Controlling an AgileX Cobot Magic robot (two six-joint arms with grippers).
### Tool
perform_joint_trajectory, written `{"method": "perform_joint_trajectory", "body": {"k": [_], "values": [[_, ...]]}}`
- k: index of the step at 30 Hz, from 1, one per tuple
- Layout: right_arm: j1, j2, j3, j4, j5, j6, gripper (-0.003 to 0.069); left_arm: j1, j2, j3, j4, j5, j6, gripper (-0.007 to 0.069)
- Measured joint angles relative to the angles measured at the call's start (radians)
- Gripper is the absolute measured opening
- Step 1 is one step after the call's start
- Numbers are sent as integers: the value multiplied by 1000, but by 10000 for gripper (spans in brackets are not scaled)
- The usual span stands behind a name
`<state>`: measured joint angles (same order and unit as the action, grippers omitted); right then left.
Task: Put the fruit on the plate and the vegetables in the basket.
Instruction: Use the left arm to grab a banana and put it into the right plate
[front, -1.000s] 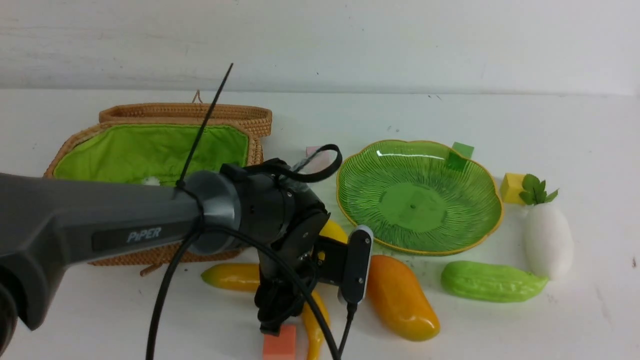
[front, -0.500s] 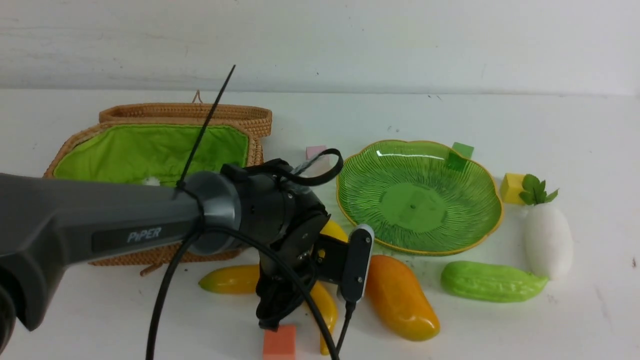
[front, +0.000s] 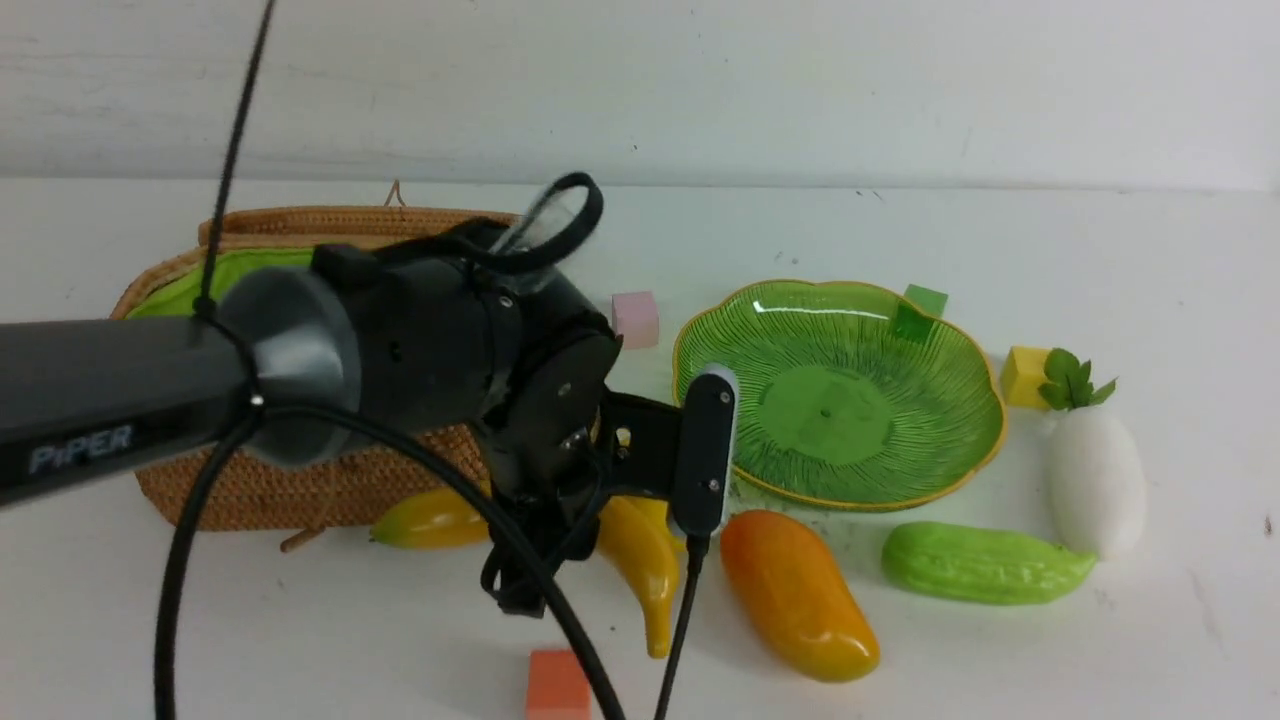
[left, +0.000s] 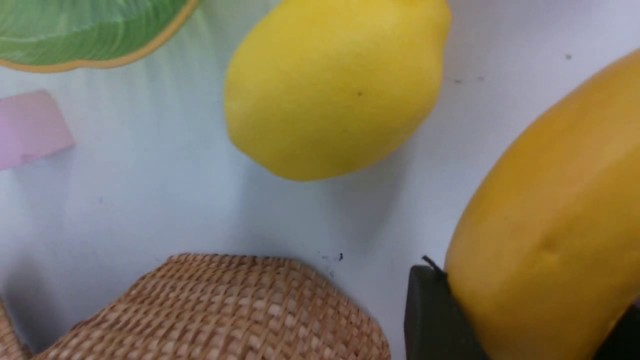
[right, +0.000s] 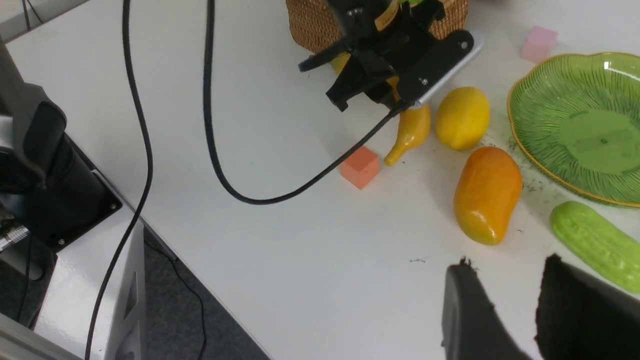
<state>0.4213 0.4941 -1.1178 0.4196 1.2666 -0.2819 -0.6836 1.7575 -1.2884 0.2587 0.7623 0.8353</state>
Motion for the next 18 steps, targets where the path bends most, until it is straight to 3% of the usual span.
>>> {"method": "perform_joint_trajectory", "body": {"k": [3, 10, 13, 18], "values": [[0, 0, 0, -2, 0, 0, 218, 0, -37, 0, -43, 4, -3, 303], [0, -1, 0, -82, -115, 33, 220, -1, -158, 0, -98, -42, -133, 303], [0, -1, 0, -195, -184, 118, 220, -1, -191, 0, -137, -114, -205, 303], [0, -1, 0, -357, -213, 258, 222, -1, -179, -6, -234, -212, -226, 303]]}}
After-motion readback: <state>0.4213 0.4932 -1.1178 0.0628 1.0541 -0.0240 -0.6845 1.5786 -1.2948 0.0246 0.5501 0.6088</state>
